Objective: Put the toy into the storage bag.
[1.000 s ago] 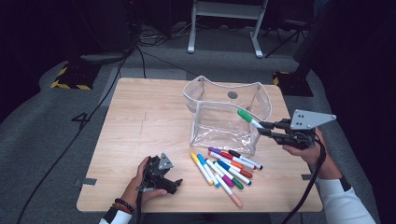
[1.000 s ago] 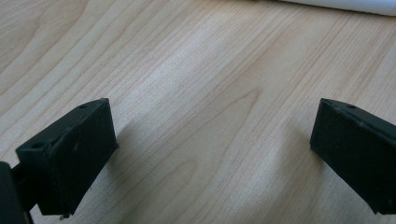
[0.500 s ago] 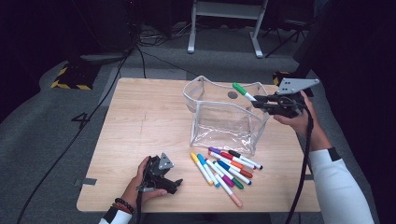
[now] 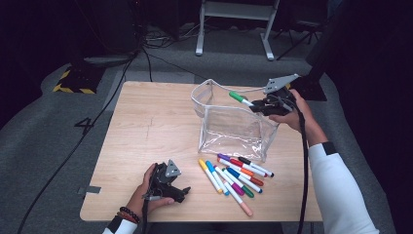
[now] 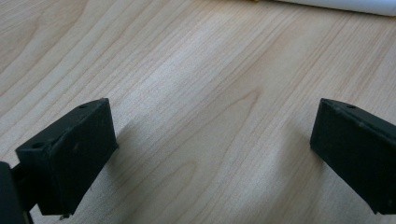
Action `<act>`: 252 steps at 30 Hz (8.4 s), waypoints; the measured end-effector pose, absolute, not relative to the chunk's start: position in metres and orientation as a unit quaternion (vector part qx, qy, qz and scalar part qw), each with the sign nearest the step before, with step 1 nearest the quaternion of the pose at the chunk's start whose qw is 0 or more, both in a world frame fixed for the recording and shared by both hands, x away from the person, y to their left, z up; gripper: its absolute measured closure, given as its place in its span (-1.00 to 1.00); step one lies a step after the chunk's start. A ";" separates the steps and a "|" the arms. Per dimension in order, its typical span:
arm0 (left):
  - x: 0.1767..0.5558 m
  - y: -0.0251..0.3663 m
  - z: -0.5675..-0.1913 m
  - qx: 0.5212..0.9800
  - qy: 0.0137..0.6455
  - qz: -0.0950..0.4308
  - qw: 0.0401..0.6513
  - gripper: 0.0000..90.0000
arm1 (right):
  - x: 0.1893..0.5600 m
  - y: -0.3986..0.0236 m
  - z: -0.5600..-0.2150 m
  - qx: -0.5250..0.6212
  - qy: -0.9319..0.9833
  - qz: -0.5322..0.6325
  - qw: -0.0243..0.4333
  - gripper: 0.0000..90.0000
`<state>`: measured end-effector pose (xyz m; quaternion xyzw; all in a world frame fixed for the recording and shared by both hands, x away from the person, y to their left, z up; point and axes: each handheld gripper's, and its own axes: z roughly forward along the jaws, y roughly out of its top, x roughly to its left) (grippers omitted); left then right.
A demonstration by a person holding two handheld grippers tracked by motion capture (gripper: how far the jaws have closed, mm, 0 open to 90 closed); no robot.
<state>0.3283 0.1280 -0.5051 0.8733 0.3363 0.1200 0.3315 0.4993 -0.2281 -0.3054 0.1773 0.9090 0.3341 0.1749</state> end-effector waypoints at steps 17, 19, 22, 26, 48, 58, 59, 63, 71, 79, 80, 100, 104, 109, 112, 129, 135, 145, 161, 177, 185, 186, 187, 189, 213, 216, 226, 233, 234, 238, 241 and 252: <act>0.329 0.128 -0.505 0.874 0.335 0.120 0.331 -0.99 | 0.505 -0.211 -0.320 0.153 0.948 0.262 0.100 0.71; 0.329 0.128 -0.505 0.874 0.334 0.120 0.331 -0.99 | 0.502 -0.210 -0.320 0.141 0.951 0.261 0.088 0.71; 0.329 0.128 -0.505 0.874 0.335 0.120 0.331 -0.99 | 0.497 -0.209 -0.321 0.128 0.955 0.259 0.072 0.70; 0.329 0.128 -0.505 0.874 0.335 0.120 0.331 -0.99 | 0.494 -0.207 -0.321 0.121 0.956 0.256 0.074 0.61; 0.329 0.128 -0.505 0.874 0.334 0.120 0.332 -0.99 | 0.463 -0.260 -0.273 0.200 0.878 0.387 0.201 0.07; 0.328 0.128 -0.505 0.874 0.335 0.120 0.332 -0.99 | 0.412 -0.305 -0.274 0.199 0.852 0.427 0.230 0.13; 0.328 0.128 -0.505 0.874 0.335 0.120 0.332 -0.99 | 0.407 -0.309 -0.278 0.201 0.851 0.426 0.231 0.14; 0.328 0.128 -0.505 0.873 0.335 0.120 0.332 -0.99 | 0.387 -0.321 -0.298 0.201 0.847 0.436 0.228 0.19; 0.328 0.127 -0.505 0.873 0.336 0.120 0.332 -0.99 | 0.361 -0.318 -0.354 0.190 0.856 0.446 0.179 0.29; 0.328 0.127 -0.505 0.873 0.336 0.120 0.333 -0.99 | 0.359 -0.291 -0.409 0.177 0.884 0.410 0.137 0.34; 0.328 0.127 -0.505 0.873 0.336 0.120 0.333 -0.99 | 0.360 -0.286 -0.415 0.173 0.889 0.402 0.132 0.35; 0.310 0.065 -0.505 0.896 0.270 0.095 0.340 -0.99 | 0.389 -0.246 -0.465 0.183 0.918 0.339 0.090 0.42; 0.310 0.048 -0.505 0.894 0.274 0.096 0.340 -0.99 | 0.391 -0.246 -0.468 0.189 0.921 0.330 0.089 0.44; 0.312 0.042 -0.505 0.895 0.272 0.095 0.340 -0.99 | 0.394 -0.246 -0.471 0.190 0.921 0.329 0.085 0.46; 0.312 0.042 -0.505 0.896 0.271 0.095 0.339 -0.99 | 0.394 -0.247 -0.472 0.194 0.920 0.332 0.082 0.49; 0.313 0.041 -0.505 0.895 0.272 0.095 0.340 -0.99 | 0.397 -0.241 -0.479 0.190 0.927 0.311 0.086 0.53; 0.313 0.041 -0.505 0.894 0.274 0.095 0.340 -0.99 | 0.398 -0.238 -0.482 0.187 0.930 0.307 0.077 0.55; 0.313 0.041 -0.505 0.895 0.274 0.096 0.340 -0.99 | 0.398 -0.237 -0.483 0.174 0.930 0.315 0.075 0.72; 0.314 0.051 -0.505 0.897 0.268 0.093 0.339 -0.99 | 0.378 -0.253 -0.429 0.154 0.903 0.388 0.102 0.72; 0.315 0.059 -0.505 0.897 0.268 0.094 0.339 -0.99 | 0.369 -0.258 -0.323 0.117 0.872 0.449 0.155 0.72; 0.315 0.059 -0.505 0.896 0.268 0.094 0.341 -0.99 | 0.389 -0.254 -0.284 0.124 0.860 0.461 0.180 0.72; 0.315 0.059 -0.505 0.896 0.267 0.093 0.341 -0.99 | 0.392 -0.254 -0.280 0.125 0.858 0.463 0.183 0.72; 0.315 0.059 -0.505 0.896 0.267 0.093 0.341 -0.99 | 0.396 -0.253 -0.277 0.128 0.857 0.464 0.185 0.72; 0.315 0.059 -0.505 0.896 0.267 0.093 0.341 -0.99 | 0.404 -0.251 -0.271 0.130 0.858 0.456 0.196 0.72; 0.314 0.060 -0.505 0.897 0.266 0.093 0.340 -0.99 | 0.503 -0.226 -0.303 0.186 0.904 0.345 0.171 0.72; 0.314 0.060 -0.505 0.897 0.266 0.093 0.340 -0.99 | 0.508 -0.227 -0.309 0.196 0.910 0.328 0.161 0.72; 0.314 0.060 -0.505 0.897 0.266 0.092 0.341 -0.99 | 0.507 -0.218 -0.322 0.174 0.934 0.289 0.116 0.72; 0.314 0.060 -0.505 0.897 0.266 0.092 0.341 -0.99 | 0.496 -0.210 -0.324 0.147 0.943 0.282 0.097 0.72; 0.314 0.060 -0.505 0.897 0.266 0.092 0.341 -0.99 | 0.495 -0.209 -0.324 0.141 0.944 0.282 0.094 0.72; 0.314 0.060 -0.505 0.897 0.266 0.092 0.341 -0.99 | 0.489 -0.208 -0.323 0.130 0.946 0.284 0.084 0.72; 0.314 0.060 -0.505 0.897 0.265 0.092 0.341 -0.99 | 0.488 -0.208 -0.324 0.132 0.946 0.284 0.082 0.71; 0.314 0.060 -0.505 0.897 0.265 0.092 0.341 -0.99 | 0.491 -0.220 -0.314 0.183 0.920 0.321 0.133 0.38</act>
